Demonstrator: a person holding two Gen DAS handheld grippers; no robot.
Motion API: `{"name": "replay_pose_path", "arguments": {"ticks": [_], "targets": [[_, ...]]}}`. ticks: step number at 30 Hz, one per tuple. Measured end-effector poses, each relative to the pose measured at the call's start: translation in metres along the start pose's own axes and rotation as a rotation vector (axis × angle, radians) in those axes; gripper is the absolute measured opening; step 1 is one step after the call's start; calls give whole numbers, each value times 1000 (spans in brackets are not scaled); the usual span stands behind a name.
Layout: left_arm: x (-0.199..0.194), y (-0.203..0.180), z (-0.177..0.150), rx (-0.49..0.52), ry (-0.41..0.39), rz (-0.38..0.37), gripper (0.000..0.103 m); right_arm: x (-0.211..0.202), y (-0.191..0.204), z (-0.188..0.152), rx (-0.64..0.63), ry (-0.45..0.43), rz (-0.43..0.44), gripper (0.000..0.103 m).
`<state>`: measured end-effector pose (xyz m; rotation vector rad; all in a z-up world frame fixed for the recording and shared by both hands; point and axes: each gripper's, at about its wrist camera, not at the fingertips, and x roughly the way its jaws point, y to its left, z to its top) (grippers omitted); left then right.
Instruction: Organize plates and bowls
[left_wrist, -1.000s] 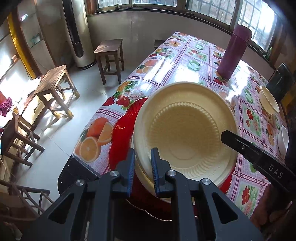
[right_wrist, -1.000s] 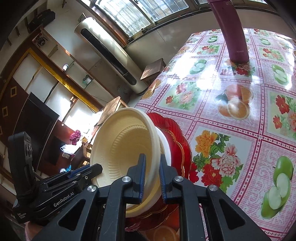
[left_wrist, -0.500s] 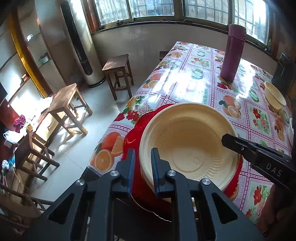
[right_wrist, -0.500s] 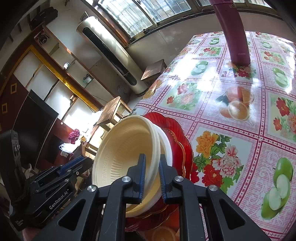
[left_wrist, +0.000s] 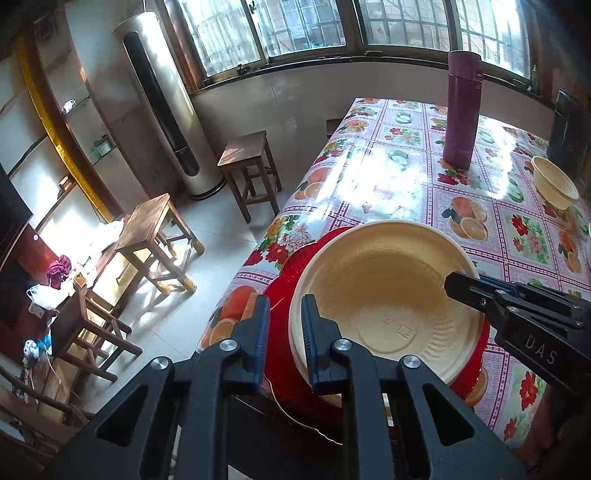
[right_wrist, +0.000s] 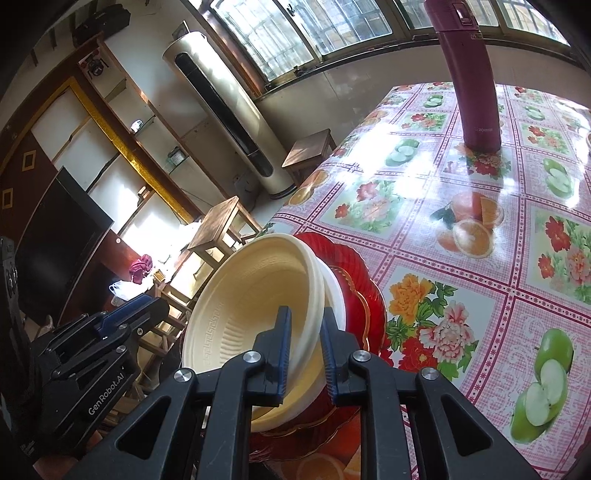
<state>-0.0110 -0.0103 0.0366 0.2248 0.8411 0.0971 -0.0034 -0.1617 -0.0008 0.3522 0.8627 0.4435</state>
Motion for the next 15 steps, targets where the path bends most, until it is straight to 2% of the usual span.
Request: {"name": "replay_pose_path", "arguments": {"ticks": [15], "targets": [[-1, 0, 0, -9, -13, 42, 15, -13, 8, -1, -36, -35, 14, 18]]}}
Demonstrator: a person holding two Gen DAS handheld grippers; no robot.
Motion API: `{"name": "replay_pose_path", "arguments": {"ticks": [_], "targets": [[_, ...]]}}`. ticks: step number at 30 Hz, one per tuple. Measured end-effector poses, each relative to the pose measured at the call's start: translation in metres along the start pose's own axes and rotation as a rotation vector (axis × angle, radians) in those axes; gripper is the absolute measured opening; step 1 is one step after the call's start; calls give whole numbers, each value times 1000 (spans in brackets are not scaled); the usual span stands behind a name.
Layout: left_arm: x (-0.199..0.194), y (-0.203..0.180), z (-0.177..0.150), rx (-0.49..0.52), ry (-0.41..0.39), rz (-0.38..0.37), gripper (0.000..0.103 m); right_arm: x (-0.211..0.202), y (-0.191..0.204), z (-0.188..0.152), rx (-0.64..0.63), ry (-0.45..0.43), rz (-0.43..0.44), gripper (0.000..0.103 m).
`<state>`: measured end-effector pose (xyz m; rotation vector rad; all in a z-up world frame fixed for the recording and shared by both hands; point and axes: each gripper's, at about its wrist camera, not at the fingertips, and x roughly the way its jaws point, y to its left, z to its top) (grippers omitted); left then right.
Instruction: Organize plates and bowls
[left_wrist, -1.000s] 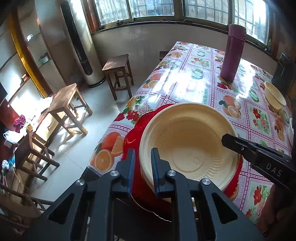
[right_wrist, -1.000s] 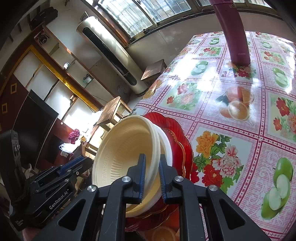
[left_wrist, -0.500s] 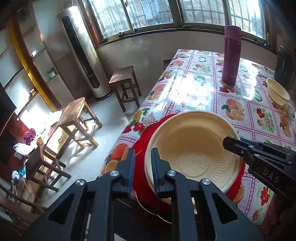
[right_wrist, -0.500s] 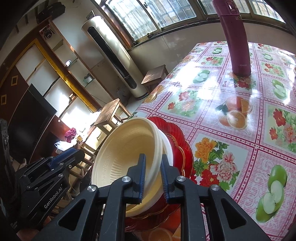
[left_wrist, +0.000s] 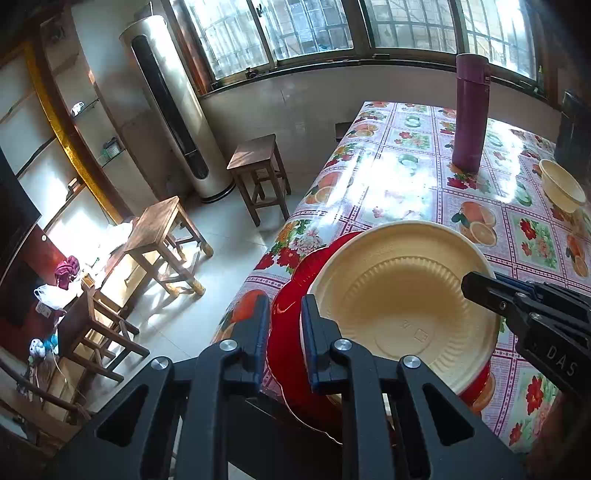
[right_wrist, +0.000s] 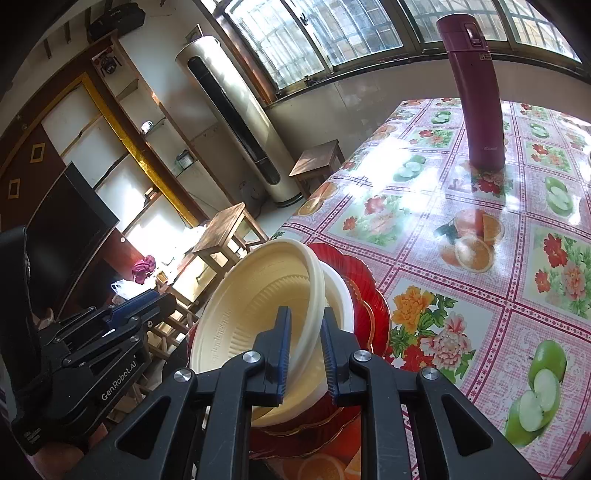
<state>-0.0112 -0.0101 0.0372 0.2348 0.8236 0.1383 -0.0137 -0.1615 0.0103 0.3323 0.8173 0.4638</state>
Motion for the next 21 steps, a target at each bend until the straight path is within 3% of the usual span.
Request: {"name": "replay_pose_path", "arguments": {"ticks": [8, 14, 17, 19, 21], "targets": [[0, -1, 0, -4, -2, 24, 16, -11, -3, 3, -6, -35, -12, 27], [-2, -3, 1, -4, -5, 29, 22, -18, -8, 7, 5, -67, -25, 32], [-3, -4, 3, -9, -10, 25, 36, -18, -13, 8, 18, -66, -37, 33], [-6, -6, 5, -14, -19, 22, 54, -21, -19, 9, 31, -72, -44, 35], [-12, -12, 10, -22, -34, 11, 64, -24, -27, 11, 41, -80, -58, 40]]}}
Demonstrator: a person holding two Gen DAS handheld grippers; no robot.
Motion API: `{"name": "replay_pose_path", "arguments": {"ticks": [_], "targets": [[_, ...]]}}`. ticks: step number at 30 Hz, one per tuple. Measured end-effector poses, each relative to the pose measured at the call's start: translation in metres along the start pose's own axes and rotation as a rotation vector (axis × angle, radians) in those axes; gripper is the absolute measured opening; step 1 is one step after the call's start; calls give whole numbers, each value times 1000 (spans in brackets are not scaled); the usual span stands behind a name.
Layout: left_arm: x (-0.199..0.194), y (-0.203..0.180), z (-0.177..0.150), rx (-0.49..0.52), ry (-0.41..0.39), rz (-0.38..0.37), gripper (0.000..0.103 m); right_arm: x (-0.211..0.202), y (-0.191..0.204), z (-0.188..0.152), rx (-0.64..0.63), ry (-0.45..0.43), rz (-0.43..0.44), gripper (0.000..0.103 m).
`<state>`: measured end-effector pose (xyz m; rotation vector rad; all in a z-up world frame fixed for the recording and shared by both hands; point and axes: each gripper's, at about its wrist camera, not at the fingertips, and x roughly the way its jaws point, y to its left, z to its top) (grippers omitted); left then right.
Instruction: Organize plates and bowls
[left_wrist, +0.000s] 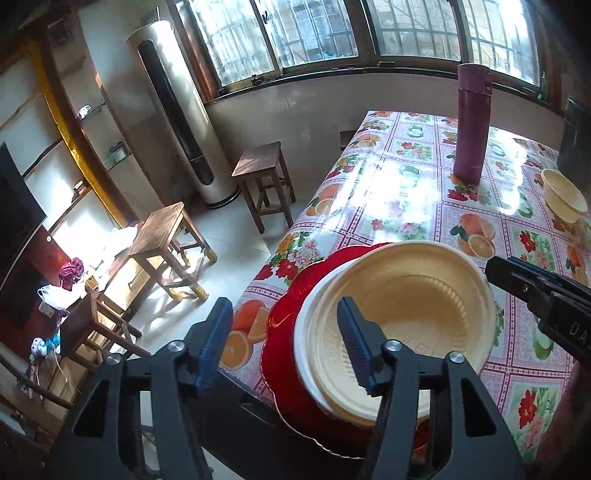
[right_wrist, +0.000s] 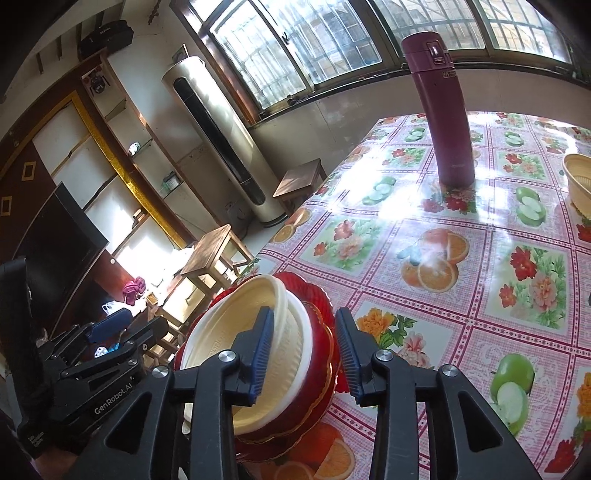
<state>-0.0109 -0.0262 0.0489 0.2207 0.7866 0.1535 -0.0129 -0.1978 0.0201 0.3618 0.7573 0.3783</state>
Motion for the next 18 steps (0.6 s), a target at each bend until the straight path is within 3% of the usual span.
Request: {"name": "replay_pose_path", "arguments": {"ticks": [4, 11, 18], "targets": [[-15, -26, 9, 11, -36, -85, 81, -5, -14, 1, 17, -9, -29, 48], [-53, -81, 13, 110, -165, -208, 82, -30, -52, 7, 88, -62, -86, 57], [-70, -129, 34, 112, -176, -390, 84, -91, -112, 20, 171, -203, -182, 68]]}}
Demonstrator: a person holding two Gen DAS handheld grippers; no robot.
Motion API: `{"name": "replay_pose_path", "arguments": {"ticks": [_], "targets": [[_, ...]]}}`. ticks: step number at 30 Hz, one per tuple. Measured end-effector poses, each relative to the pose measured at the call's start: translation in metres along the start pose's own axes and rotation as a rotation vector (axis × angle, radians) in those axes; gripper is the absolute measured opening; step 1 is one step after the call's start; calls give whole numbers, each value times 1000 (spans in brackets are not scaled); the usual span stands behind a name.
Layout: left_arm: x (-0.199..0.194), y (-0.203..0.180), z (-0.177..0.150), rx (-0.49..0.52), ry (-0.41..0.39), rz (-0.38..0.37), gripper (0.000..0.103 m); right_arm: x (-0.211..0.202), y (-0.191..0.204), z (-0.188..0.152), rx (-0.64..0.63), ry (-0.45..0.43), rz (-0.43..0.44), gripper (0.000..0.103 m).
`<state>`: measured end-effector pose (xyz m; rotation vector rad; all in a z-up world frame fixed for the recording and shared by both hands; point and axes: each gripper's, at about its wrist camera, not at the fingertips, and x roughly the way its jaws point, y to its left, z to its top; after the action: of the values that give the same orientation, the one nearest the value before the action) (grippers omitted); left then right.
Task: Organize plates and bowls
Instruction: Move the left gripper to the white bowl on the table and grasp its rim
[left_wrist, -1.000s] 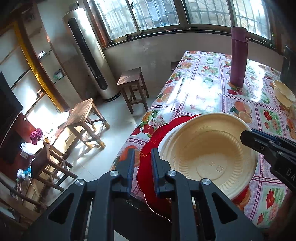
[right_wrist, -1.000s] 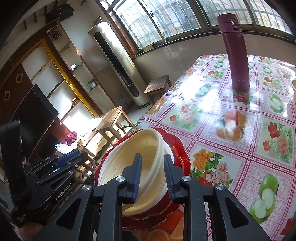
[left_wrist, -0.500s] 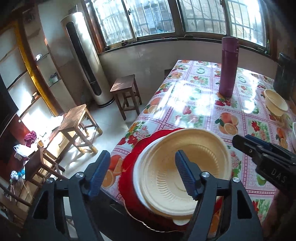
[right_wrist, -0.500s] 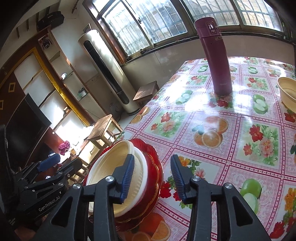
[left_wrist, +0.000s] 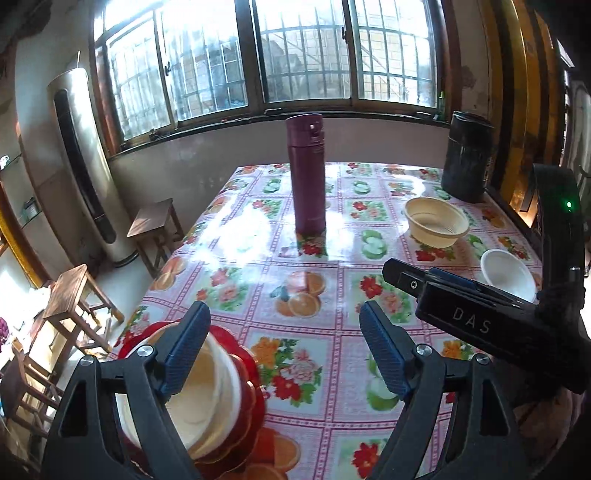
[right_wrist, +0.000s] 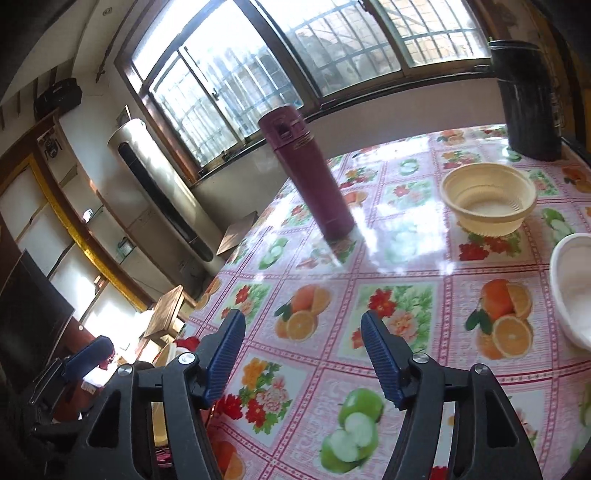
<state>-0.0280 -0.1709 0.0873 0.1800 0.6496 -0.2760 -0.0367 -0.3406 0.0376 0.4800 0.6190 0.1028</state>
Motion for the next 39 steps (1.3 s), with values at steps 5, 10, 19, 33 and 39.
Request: {"name": "replay_pose_path", "arguments": {"ticks": [5, 10, 19, 33, 39], "targets": [[27, -43, 18, -80, 41, -139, 85, -32, -53, 19, 76, -84, -93, 69], [73, -92, 19, -161, 183, -238, 85, -61, -104, 41, 147, -176, -198, 72], [119, -169, 9, -142, 366, -294, 85, -108, -199, 68, 298, -208, -358, 73], [152, -213, 26, -30, 389, -272, 85, -116, -274, 65, 436, 18, -317, 73], [163, -224, 21, 36, 403, -281, 85, -101, -283, 56, 450, 133, -290, 73]]}}
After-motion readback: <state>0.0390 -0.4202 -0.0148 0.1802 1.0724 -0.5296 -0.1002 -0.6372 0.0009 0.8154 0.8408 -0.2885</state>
